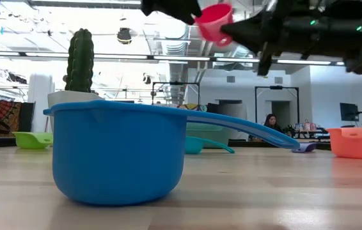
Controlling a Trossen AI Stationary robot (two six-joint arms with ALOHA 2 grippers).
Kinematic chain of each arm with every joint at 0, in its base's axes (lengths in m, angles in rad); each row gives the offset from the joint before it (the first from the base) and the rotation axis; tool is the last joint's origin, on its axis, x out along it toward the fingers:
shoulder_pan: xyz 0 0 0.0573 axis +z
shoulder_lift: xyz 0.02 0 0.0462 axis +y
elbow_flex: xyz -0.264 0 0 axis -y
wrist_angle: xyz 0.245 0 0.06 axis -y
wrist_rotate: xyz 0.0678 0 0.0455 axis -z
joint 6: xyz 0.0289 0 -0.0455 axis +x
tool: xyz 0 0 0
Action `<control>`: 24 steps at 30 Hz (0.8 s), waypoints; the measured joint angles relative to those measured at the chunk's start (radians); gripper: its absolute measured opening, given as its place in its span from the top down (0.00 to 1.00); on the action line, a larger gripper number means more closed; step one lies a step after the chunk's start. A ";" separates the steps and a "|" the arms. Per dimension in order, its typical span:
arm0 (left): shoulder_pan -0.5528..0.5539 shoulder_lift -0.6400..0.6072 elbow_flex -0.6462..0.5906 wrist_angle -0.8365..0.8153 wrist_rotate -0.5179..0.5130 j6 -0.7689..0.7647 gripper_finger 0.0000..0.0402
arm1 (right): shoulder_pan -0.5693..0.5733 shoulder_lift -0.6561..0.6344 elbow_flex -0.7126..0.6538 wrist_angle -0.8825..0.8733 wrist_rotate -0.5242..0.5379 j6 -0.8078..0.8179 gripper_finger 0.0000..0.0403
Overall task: Nest measuring cups in basket
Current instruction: Stack the red measuring cup into the orange measuring cup
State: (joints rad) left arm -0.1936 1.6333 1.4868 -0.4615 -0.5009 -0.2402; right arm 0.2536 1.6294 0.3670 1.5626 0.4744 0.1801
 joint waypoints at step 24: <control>0.156 0.006 -0.400 1.051 0.352 0.096 0.64 | -0.029 -0.304 -0.200 -0.019 -0.143 0.023 0.98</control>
State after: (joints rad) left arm -0.0375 1.6390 1.0866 0.5900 -0.1493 -0.1441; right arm 0.2245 1.3254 0.1669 1.5436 0.3317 0.2032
